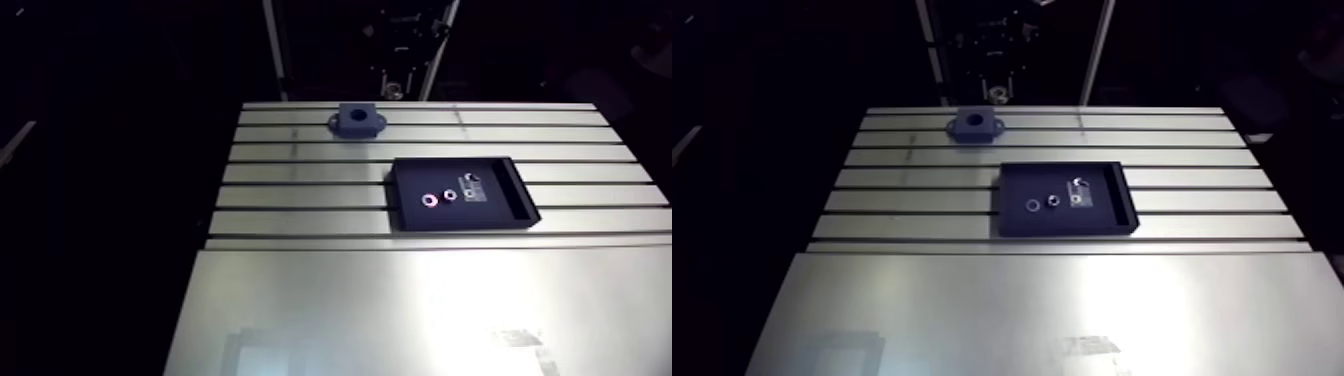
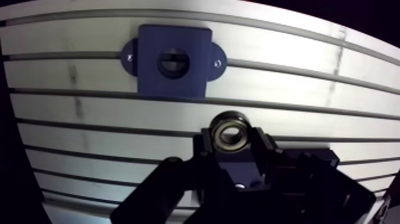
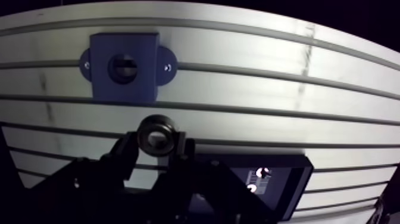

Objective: Pick up the bearing and press it into the housing until flush.

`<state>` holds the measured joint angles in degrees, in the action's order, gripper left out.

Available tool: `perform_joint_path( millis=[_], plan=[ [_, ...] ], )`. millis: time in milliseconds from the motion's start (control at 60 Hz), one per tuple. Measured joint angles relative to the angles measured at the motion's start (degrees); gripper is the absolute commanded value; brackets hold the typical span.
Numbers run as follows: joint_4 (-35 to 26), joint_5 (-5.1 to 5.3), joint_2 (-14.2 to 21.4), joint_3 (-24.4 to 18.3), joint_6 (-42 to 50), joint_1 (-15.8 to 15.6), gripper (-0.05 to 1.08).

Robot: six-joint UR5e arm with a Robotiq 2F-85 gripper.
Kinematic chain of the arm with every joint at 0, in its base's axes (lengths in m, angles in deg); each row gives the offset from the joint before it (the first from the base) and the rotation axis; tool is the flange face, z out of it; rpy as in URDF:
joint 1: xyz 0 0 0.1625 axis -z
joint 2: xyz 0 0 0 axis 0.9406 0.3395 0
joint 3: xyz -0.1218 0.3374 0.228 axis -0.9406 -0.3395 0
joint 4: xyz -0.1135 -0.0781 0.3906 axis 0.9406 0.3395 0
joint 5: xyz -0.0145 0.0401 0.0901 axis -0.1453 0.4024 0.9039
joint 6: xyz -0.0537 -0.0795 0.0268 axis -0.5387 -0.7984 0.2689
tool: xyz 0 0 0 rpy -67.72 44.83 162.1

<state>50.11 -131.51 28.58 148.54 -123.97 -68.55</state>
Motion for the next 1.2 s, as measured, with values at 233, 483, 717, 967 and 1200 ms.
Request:
perform_joint_path(
  millis=[233,483,717,967,1200],
  plan=[
    [0.1,0.18,-2.18,-1.91,0.19,-1.16,0.59],
    [0.15,0.22,-4.57,-3.97,0.25,-2.27,0.59],
    [0.33,0.23,-5.97,-4.96,0.7,-2.89,0.59],
    [0.46,0.17,-6.77,-5.37,1.99,-3.27,0.59],
    [0.52,0.09,-7.37,-5.79,3.54,-3.78,0.58]
  ],
)
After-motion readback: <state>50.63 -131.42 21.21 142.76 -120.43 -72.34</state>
